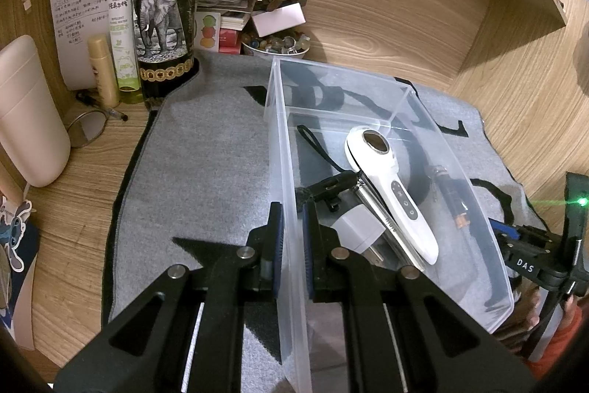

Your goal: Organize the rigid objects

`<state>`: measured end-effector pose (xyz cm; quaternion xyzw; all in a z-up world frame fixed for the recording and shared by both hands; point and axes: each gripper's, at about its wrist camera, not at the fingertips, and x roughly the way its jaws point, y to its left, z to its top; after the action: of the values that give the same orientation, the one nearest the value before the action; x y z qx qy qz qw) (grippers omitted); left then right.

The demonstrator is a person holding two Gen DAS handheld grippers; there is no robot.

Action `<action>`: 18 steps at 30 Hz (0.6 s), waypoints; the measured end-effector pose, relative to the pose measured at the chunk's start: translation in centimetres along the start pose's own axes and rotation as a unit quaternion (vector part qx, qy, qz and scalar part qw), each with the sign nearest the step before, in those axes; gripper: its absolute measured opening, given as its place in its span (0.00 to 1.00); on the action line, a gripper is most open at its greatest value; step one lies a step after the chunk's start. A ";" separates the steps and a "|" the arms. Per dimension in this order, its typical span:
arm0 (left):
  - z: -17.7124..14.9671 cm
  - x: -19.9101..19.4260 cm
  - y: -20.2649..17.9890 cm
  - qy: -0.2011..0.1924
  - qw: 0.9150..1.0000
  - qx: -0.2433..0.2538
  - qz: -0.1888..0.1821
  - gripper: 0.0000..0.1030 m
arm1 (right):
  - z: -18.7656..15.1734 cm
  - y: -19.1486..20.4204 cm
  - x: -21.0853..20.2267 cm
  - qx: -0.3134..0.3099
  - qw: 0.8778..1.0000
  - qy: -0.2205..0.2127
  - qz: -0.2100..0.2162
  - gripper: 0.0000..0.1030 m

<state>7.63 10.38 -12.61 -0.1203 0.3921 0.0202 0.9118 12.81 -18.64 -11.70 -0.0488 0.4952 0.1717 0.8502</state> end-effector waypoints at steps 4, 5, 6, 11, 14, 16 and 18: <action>0.0 0.0 0.0 0.000 1.000 0.000 0.000 0.08 | 0.5 0.4 -0.9 -0.005 1.000 -0.015 0.006 0.24; 0.0 0.0 0.0 0.000 1.000 0.000 0.000 0.08 | 0.7 0.6 -1.2 -0.007 1.000 -0.021 0.007 0.24; 0.0 0.0 0.0 0.000 1.000 0.000 0.000 0.08 | 0.8 0.7 -1.4 -0.010 1.000 -0.026 0.009 0.24; 0.0 0.0 0.0 0.000 1.000 -0.001 -0.001 0.08 | 2.3 1.8 -3.0 -0.026 0.998 -0.058 0.016 0.24; 0.0 0.0 0.1 0.000 1.000 -0.001 -0.001 0.08 | 3.2 2.6 -4.0 -0.039 0.996 -0.078 0.024 0.24; 0.0 0.0 0.1 0.000 1.000 -0.001 -0.001 0.08 | 3.8 3.4 -4.6 -0.049 0.994 -0.091 0.030 0.24; 0.0 0.0 0.1 0.000 1.000 -0.002 -0.002 0.09 | 4.3 4.0 -5.0 -0.058 0.992 -0.102 0.037 0.24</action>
<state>7.60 10.48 -12.61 -0.1228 0.3918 0.0194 0.9116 12.74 -15.02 -4.86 -0.0617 0.3967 0.2356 0.8850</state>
